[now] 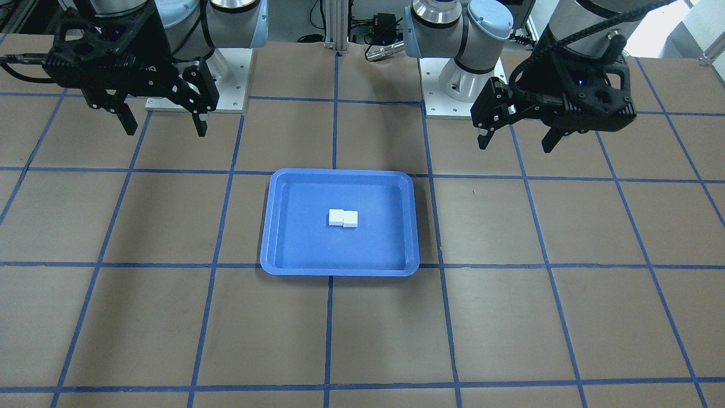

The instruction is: Assemble white blocks and place on blue tray

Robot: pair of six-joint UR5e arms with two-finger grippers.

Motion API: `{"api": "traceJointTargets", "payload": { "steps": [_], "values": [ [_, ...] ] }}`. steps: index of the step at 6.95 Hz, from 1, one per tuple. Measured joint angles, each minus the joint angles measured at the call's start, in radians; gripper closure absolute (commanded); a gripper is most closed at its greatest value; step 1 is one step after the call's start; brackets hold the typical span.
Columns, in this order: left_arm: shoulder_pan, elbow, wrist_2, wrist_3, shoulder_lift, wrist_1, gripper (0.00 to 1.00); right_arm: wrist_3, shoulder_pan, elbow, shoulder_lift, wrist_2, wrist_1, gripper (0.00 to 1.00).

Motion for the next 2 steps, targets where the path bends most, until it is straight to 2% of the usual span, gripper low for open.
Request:
{"api": "traceJointTargets", "payload": {
  "steps": [2],
  "values": [
    [-0.003, -0.022, -0.001, -0.001, 0.010, -0.001, 0.00, 0.001, 0.001, -0.001, 0.000, 0.000, 0.000, 0.00]
  ]
}}
